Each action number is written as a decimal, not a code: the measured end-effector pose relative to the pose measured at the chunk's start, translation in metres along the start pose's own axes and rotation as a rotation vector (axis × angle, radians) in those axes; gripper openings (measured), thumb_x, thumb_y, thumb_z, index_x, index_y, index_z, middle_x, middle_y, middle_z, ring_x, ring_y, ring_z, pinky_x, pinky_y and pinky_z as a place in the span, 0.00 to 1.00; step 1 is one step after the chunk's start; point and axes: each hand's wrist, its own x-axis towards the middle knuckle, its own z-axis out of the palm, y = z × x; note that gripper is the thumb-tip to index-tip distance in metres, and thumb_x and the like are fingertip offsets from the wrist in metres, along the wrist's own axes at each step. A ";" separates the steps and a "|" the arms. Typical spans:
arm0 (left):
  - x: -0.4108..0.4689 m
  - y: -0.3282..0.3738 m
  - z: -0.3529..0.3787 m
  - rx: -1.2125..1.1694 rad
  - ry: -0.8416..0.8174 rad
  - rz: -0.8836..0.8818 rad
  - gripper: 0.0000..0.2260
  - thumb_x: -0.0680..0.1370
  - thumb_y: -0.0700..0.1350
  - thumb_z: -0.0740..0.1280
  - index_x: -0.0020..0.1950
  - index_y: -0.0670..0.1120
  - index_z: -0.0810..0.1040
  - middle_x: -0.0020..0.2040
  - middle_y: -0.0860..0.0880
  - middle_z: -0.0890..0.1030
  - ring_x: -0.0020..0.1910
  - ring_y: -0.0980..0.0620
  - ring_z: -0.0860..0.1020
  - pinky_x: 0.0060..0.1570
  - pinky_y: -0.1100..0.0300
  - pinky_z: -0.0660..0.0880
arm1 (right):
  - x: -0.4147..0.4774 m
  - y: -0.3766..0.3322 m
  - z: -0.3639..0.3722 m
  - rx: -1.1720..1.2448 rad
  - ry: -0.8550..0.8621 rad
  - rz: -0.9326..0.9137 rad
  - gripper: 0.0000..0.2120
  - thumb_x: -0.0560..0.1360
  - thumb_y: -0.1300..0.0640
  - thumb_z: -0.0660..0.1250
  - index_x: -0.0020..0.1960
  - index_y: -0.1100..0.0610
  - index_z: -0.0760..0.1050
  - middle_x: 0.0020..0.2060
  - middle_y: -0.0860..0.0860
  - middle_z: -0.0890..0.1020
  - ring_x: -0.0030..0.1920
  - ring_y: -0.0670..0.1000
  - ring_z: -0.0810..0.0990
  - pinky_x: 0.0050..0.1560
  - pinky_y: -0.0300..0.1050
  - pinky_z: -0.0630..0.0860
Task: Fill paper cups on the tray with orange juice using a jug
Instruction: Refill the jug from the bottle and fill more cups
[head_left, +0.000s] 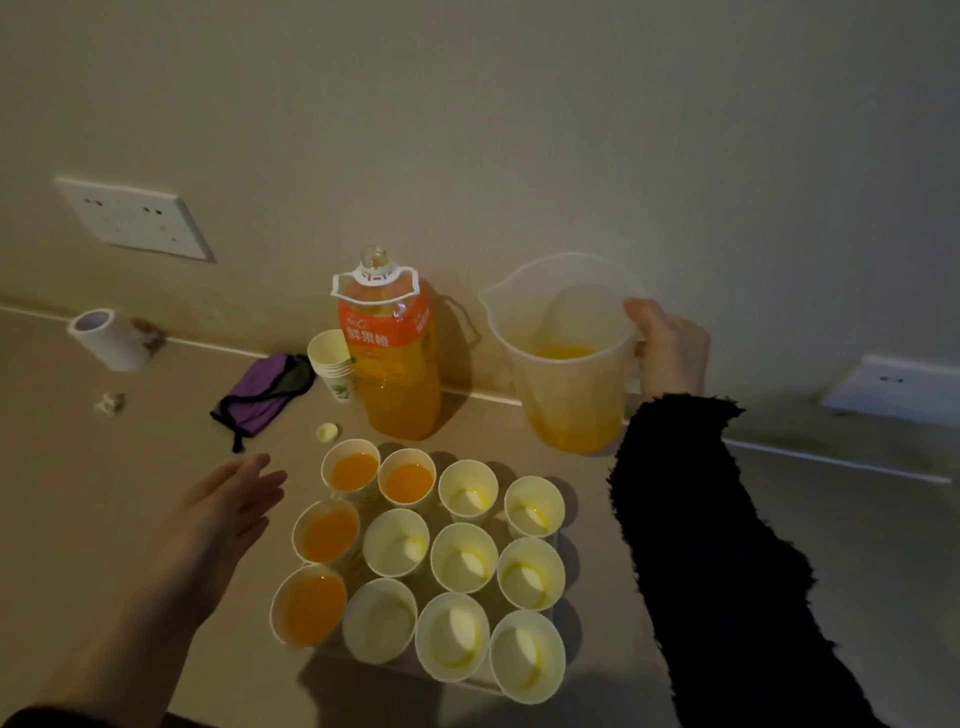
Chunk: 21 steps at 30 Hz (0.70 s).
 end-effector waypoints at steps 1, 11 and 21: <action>0.003 -0.001 -0.005 0.008 -0.022 0.000 0.17 0.82 0.48 0.56 0.69 0.44 0.69 0.61 0.44 0.76 0.63 0.45 0.72 0.69 0.47 0.62 | -0.006 -0.006 -0.001 0.004 0.013 -0.029 0.18 0.55 0.42 0.69 0.34 0.57 0.74 0.31 0.55 0.69 0.34 0.51 0.68 0.36 0.48 0.64; 0.032 -0.016 -0.047 0.132 -0.230 -0.057 0.15 0.82 0.51 0.54 0.63 0.47 0.73 0.61 0.43 0.76 0.62 0.46 0.72 0.67 0.49 0.60 | -0.069 -0.025 -0.011 -0.095 -0.016 -0.097 0.40 0.53 0.40 0.67 0.42 0.78 0.71 0.32 0.58 0.71 0.35 0.54 0.70 0.38 0.48 0.64; 0.027 -0.028 -0.046 0.092 -0.272 -0.023 0.23 0.82 0.57 0.48 0.65 0.45 0.73 0.63 0.44 0.75 0.66 0.47 0.70 0.68 0.51 0.58 | -0.110 -0.016 -0.010 -0.349 -0.116 -0.204 0.25 0.58 0.36 0.66 0.27 0.57 0.63 0.27 0.52 0.59 0.30 0.50 0.59 0.36 0.46 0.56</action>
